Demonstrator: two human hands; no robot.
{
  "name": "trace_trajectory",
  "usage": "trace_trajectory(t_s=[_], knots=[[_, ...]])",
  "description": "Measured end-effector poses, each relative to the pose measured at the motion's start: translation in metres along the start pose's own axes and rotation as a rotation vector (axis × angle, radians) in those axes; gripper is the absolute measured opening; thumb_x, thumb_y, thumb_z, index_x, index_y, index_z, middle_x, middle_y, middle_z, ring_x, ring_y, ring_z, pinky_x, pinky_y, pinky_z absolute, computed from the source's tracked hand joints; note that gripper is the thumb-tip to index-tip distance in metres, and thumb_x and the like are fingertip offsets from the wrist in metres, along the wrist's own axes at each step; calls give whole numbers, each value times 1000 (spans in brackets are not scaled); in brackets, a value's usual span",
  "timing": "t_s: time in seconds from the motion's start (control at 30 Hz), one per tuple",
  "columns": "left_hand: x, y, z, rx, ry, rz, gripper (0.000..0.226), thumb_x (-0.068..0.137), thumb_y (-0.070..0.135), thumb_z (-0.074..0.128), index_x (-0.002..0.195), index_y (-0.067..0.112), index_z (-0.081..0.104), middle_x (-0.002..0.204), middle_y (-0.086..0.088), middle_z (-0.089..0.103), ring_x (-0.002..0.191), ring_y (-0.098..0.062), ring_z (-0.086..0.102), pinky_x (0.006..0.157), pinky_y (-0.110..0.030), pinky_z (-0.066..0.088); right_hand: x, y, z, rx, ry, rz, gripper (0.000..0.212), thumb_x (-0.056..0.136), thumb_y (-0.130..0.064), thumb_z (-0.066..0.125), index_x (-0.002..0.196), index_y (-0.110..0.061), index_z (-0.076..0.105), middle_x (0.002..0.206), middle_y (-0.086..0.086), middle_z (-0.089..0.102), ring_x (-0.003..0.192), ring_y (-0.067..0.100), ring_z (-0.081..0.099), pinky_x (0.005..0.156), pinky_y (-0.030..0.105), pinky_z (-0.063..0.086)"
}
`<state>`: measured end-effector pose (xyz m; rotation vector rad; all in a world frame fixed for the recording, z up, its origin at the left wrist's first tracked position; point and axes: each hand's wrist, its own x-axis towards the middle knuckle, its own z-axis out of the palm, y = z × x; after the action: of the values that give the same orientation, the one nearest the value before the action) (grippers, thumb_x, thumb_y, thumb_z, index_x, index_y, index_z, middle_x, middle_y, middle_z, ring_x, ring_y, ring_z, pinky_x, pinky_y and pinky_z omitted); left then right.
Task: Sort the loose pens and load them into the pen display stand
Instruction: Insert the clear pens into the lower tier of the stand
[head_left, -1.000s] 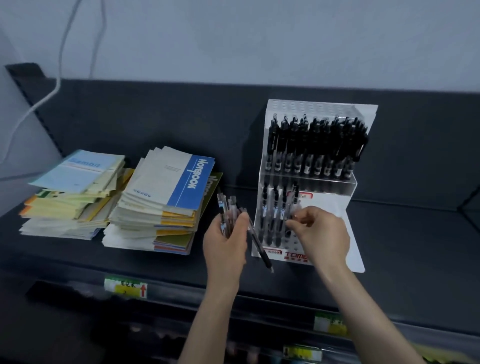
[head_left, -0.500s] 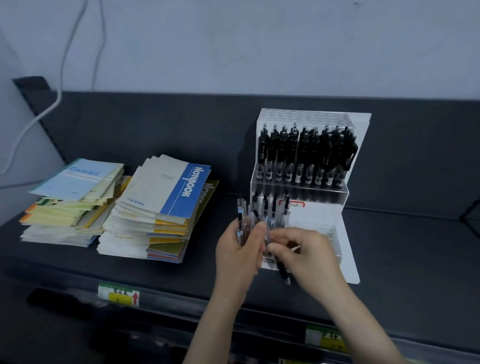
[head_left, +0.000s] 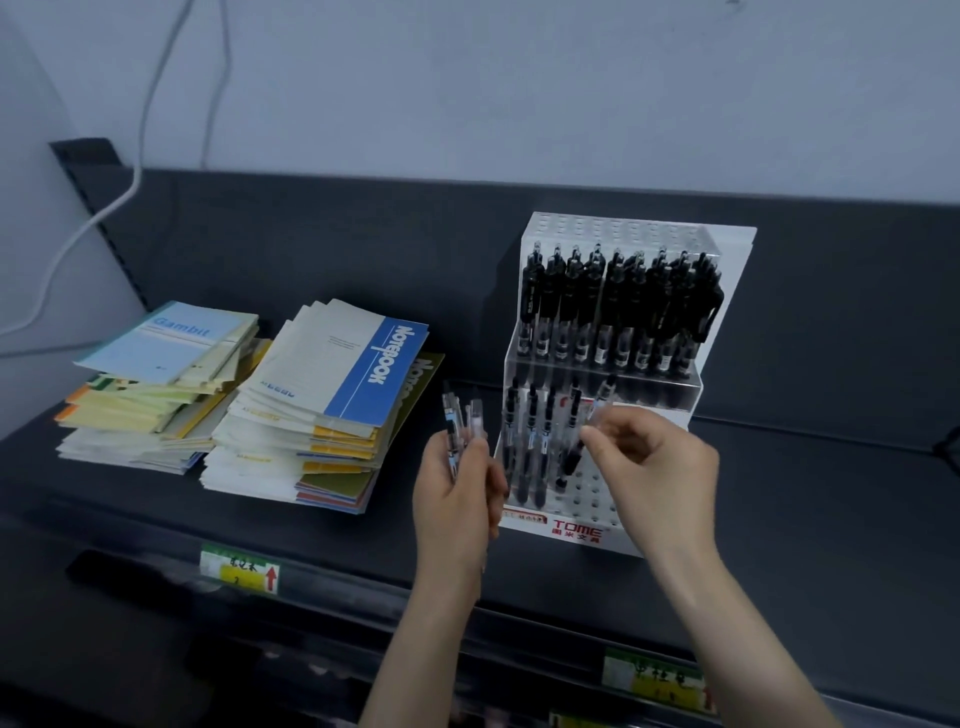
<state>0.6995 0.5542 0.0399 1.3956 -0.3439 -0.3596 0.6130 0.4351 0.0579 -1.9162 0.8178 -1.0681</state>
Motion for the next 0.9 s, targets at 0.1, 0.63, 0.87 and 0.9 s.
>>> trace_trajectory(t_s=[0.1,0.63,0.87,0.9], knots=[[0,0,-4,14,8,7,16,99,25,49,88,15,51,61,0,54,45,-9,40,39,-23,32,0,6,6,-63,-35,25,11,77,-16,77,87,-21,75,70,-19,65,69,-1,64,71,15,51],[0,-4,0,57,-107,1,16,99,24,50,93,9,52,61,3,56,46,-10,43,39,-22,34,-16,17,20,-486,-75,-94,7,80,-26,73,86,-21,74,76,-5,73,71,23,67,56,24,37],[-4,-4,0,29,-203,7,17,99,22,50,93,7,54,64,-3,57,44,-12,43,38,-23,33,-8,19,5,-354,-119,75,11,78,-34,75,87,-27,74,73,-12,70,71,12,65,65,31,52],[-4,-5,-1,19,-216,5,18,99,22,49,92,6,55,65,-5,56,44,-13,42,37,-23,32,-9,18,2,-272,-92,92,9,79,-32,74,86,-27,74,69,-12,69,69,10,65,66,33,54]])
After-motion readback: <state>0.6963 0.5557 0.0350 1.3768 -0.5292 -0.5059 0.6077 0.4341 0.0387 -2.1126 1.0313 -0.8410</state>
